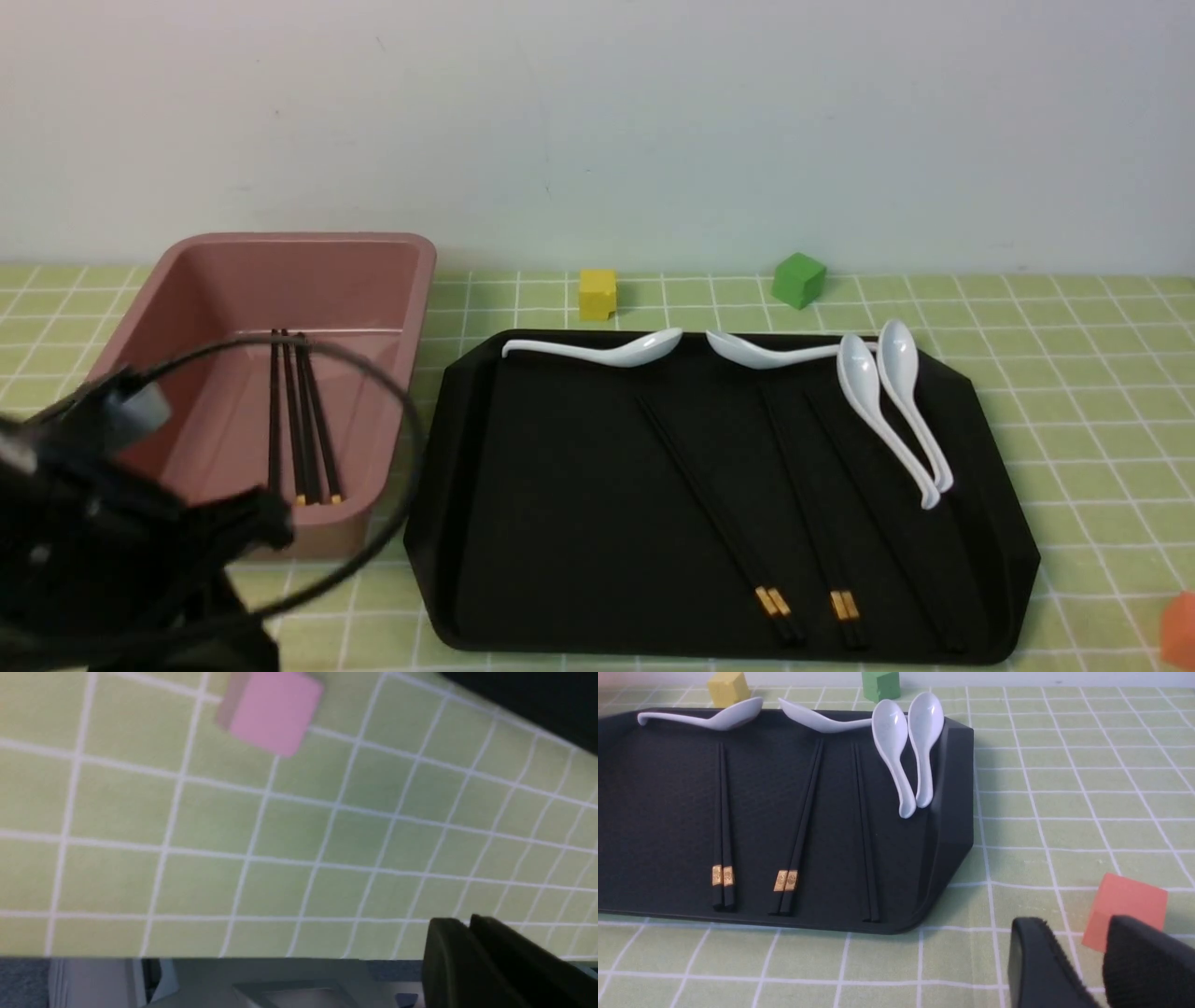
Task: On green tablecloth take chopsticks from black tray and put them in box.
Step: 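Reach over to the black tray and grasp a pair of chopsticks with the left gripper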
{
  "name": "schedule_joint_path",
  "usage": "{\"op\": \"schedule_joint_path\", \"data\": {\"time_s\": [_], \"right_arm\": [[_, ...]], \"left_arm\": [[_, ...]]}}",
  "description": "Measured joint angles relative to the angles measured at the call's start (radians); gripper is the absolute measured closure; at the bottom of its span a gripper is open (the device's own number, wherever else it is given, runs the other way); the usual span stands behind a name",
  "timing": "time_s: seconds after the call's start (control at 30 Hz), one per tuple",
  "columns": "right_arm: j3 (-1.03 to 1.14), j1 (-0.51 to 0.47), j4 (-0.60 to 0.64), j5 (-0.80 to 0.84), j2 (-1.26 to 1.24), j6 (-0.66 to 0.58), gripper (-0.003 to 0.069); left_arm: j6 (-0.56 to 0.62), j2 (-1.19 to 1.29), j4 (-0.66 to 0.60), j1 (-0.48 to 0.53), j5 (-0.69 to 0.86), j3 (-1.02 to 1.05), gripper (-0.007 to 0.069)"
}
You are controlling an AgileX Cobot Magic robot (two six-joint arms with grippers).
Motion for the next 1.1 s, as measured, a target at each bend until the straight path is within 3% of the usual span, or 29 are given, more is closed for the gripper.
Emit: {"op": "schedule_joint_path", "data": {"time_s": [0.13,0.27,0.5,0.73,0.93,1.1], "right_arm": [[0.000,0.000,0.001,0.000,0.000,0.000,0.0419],[0.000,0.000,0.001,0.000,0.000,0.000,0.0419],[0.000,0.000,0.001,0.000,0.000,0.000,0.0419],[0.000,0.000,0.001,0.000,0.000,0.000,0.0419],[0.000,0.000,0.001,0.000,0.000,0.000,0.0419],[0.000,0.000,0.001,0.000,0.000,0.000,0.0419]], "left_arm": [[0.020,0.162,-0.014,-0.024,0.023,-0.127,0.0543],[-0.049,0.359,0.082,-0.156,0.026,-0.273,0.0510],[-0.324,0.581,0.308,-0.376,-0.001,-0.529,0.0394],[-0.586,0.746,0.452,-0.488,-0.060,-0.702,0.0272],[-0.726,0.911,0.427,-0.522,-0.110,-0.869,0.0260],[-0.740,1.000,0.345,-0.534,-0.106,-0.983,0.0263]]}}
